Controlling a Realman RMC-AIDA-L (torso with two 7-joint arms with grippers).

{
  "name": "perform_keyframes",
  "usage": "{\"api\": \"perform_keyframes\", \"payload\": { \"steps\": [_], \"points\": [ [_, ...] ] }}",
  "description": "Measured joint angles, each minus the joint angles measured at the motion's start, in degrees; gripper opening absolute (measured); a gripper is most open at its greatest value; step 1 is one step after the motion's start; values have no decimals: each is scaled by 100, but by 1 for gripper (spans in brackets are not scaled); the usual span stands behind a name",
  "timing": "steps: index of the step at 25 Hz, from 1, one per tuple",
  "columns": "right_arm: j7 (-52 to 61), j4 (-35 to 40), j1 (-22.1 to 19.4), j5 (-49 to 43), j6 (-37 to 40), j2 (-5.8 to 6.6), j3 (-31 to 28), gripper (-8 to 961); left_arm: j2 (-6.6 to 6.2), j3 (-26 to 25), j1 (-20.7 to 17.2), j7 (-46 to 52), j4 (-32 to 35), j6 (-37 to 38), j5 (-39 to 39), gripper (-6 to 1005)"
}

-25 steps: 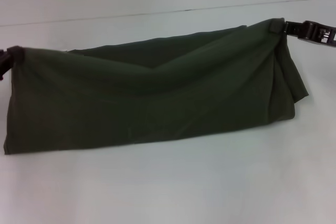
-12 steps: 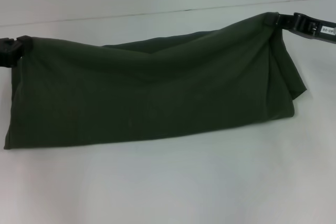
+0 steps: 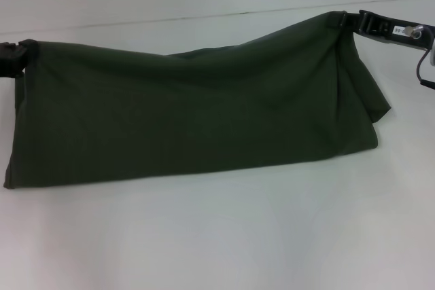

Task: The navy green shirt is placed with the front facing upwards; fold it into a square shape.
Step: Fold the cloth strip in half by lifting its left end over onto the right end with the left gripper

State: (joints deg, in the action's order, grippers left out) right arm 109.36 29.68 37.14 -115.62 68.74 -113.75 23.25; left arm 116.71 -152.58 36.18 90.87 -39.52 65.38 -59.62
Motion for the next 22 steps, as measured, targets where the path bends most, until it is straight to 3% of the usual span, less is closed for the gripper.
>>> {"api": "perform_keyframes", "payload": {
  "steps": [12,22],
  "points": [
    [-68,-71,102,6,-488,-127,121,29,202,103,109,-91,73,-690,-7,25],
    [-101,-86,160,6,-720,-198,127,29,290,345,147,-123,122,-1095,-8,26]
  ]
}}
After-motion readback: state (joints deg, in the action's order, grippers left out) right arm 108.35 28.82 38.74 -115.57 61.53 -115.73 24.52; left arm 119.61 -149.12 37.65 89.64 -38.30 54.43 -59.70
